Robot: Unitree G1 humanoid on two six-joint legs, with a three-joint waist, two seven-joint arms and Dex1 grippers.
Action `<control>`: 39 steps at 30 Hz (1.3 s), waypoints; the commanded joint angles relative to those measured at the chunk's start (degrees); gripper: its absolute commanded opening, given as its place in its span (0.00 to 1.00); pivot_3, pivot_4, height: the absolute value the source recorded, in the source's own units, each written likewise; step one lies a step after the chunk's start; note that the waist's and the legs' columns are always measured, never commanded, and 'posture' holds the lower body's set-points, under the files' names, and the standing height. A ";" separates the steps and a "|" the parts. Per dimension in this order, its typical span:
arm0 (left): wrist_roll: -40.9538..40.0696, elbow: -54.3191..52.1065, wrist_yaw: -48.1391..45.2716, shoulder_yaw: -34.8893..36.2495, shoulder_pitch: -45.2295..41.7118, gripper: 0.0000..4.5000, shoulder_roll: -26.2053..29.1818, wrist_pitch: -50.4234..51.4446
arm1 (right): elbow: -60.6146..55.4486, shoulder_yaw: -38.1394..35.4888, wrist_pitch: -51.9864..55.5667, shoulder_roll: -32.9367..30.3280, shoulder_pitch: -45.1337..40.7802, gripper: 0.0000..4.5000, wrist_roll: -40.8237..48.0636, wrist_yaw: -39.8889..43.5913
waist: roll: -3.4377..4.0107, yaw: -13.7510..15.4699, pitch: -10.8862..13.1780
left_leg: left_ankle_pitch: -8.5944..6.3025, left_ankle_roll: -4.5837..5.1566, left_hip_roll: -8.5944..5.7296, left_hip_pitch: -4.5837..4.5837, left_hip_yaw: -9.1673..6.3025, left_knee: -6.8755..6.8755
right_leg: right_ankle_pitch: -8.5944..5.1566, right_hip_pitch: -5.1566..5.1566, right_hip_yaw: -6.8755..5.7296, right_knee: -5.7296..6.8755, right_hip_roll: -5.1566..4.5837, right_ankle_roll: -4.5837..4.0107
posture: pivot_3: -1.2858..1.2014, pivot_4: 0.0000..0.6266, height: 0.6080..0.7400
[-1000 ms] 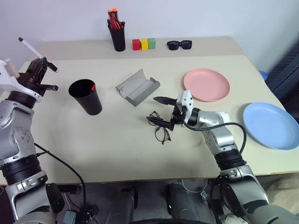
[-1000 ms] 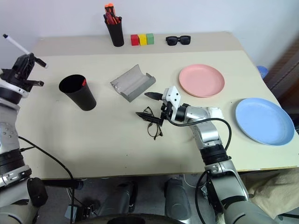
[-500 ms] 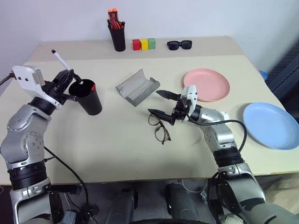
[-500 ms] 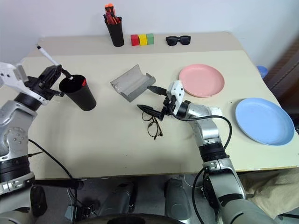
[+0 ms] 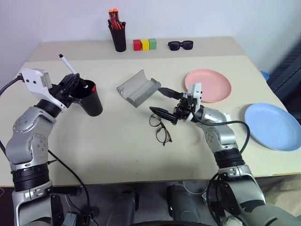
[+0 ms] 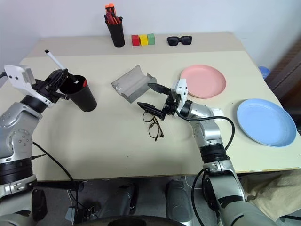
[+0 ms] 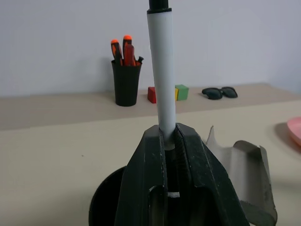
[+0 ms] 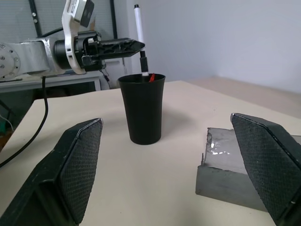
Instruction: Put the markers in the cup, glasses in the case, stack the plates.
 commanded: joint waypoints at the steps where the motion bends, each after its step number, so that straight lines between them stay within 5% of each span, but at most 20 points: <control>1: 0.33 -1.74 0.25 0.20 0.46 0.02 0.22 -1.06 | -2.87 -0.75 -0.75 0.37 -0.51 0.99 1.10 0.35 | 0.00 0.05 0.00 | 0.00 0.00 0.00 0.00 0.00 0.00 | 0.00 0.00 0.01 0.00 0.00 0.00 | 0.52 0.24 1.00; 14: 1.55 -1.20 0.31 0.21 1.54 0.02 0.55 -1.97 | -2.93 -0.72 -1.13 0.44 -0.36 0.99 0.61 0.05 | 0.00 0.10 0.00 | 0.00 0.00 0.00 0.00 0.00 0.00 | 0.00 0.00 0.01 -0.02 0.00 0.00 | 0.52 0.24 1.00; 17: 1.39 -1.02 -0.22 0.49 1.97 0.26 0.67 -2.06 | -2.92 -0.68 -1.13 0.39 -0.36 0.99 0.46 -0.12 | 0.00 0.08 0.00 | 0.00 0.00 0.00 0.00 0.00 -0.01 | 0.00 0.00 0.01 -0.03 0.00 0.00 | 0.52 0.24 1.00; 24: 1.23 -1.71 0.12 0.86 2.75 0.99 0.44 -2.45 | -2.94 -0.68 -0.98 0.00 0.14 0.99 -0.09 -0.88 | 0.00 0.12 0.00 | 0.00 0.00 0.00 0.00 0.00 -0.02 | 0.00 0.00 0.01 -0.06 0.00 0.00 | 0.52 0.24 1.00; 39: -9.95 -3.64 0.73 -2.11 -10.26 0.99 -0.08 6.75 | -14.72 -1.32 7.17 -6.56 5.71 0.99 -6.93 -14.13 | -0.01 0.45 0.02 | 0.00 0.00 -0.02 -0.05 0.01 -0.01 | -0.01 0.01 0.01 -0.11 -0.02 0.01 | 0.52 0.24 1.00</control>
